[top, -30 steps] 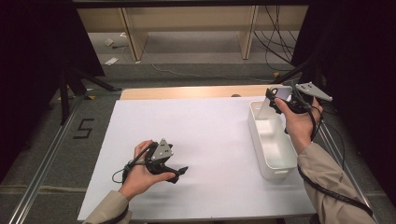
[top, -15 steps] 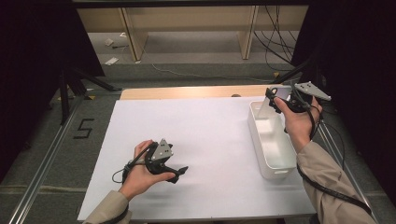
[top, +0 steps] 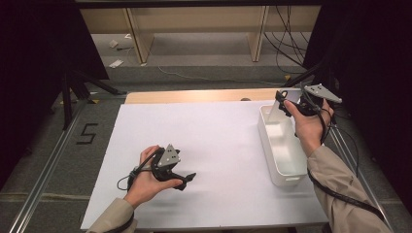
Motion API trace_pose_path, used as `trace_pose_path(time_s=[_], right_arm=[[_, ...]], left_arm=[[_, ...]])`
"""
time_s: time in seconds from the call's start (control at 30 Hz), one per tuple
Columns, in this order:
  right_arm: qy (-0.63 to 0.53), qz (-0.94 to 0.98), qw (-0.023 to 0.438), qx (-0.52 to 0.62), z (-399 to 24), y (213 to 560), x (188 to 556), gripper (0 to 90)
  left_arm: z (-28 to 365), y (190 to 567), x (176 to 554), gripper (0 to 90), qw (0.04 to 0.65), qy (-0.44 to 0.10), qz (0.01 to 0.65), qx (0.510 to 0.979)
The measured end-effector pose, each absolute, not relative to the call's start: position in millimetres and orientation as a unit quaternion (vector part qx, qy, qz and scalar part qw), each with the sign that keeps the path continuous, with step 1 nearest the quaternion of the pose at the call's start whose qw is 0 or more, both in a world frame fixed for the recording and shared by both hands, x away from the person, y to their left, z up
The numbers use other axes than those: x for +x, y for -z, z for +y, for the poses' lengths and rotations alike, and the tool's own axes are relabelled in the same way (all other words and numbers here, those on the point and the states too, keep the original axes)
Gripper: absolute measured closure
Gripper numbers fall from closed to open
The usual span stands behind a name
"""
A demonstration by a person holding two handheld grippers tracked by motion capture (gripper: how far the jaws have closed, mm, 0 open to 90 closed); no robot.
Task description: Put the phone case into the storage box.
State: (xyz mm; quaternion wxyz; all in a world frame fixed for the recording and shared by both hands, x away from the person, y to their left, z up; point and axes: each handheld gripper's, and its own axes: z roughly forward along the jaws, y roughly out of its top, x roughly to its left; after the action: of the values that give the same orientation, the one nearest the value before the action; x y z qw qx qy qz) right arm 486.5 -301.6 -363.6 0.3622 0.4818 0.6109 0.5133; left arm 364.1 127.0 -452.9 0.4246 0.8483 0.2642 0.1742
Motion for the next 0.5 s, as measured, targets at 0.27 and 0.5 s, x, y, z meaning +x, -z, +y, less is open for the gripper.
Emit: trace_pose_path(time_s=[0.27,0.5], right_arm=[[-0.514,0.611,0.363,0.481,-301.1,363.8,490.3,18.2],[-0.512,0.611,0.363,0.482,-301.3,364.1,493.2,18.2]], left_arm=[[127.2,452.7,363.8,3.9,0.425,-0.174,0.265,0.848],[127.1,452.7,363.8,4.0,0.427,-0.175,0.265,0.847]])
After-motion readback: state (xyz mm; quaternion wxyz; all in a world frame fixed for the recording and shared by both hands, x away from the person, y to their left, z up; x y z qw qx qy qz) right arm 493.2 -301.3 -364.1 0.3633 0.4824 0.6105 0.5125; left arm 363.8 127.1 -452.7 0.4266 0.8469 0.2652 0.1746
